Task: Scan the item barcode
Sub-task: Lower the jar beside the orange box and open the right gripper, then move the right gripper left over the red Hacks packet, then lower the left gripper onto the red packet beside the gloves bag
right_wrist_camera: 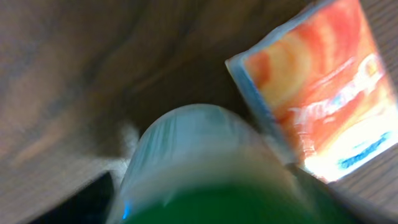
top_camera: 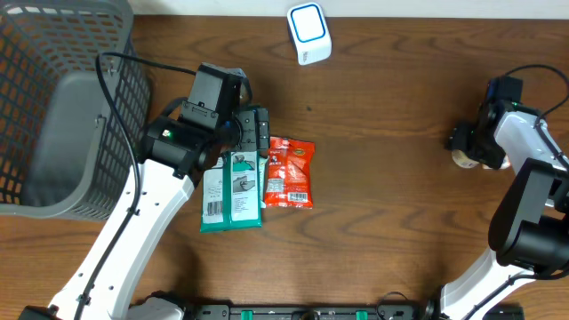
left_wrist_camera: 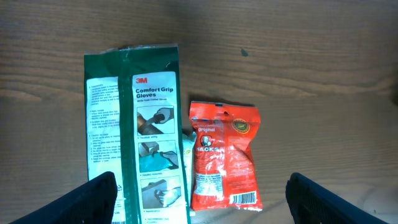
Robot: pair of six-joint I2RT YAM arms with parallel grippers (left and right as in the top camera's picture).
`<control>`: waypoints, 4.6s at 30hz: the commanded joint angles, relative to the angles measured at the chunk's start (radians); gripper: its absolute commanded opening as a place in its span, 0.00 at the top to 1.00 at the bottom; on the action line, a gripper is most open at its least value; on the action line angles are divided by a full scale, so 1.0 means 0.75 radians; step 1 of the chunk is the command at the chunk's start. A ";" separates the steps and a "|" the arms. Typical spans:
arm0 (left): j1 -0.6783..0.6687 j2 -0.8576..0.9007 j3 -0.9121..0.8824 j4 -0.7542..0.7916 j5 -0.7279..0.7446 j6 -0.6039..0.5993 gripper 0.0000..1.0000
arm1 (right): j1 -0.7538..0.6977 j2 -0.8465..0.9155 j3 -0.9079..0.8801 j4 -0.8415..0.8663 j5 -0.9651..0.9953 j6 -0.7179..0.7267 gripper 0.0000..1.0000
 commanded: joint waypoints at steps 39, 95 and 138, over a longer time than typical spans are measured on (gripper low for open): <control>-0.001 0.004 0.022 -0.002 0.002 0.012 0.13 | 0.346 -0.054 -0.030 -0.029 0.114 -0.260 0.99; -0.001 0.004 0.022 -0.002 0.002 0.012 0.13 | 0.793 -0.001 -0.029 0.144 -0.954 -0.098 0.01; -0.064 0.135 -0.081 -0.024 0.261 -0.057 0.92 | 0.705 -0.001 -0.029 0.109 -0.973 -0.099 0.04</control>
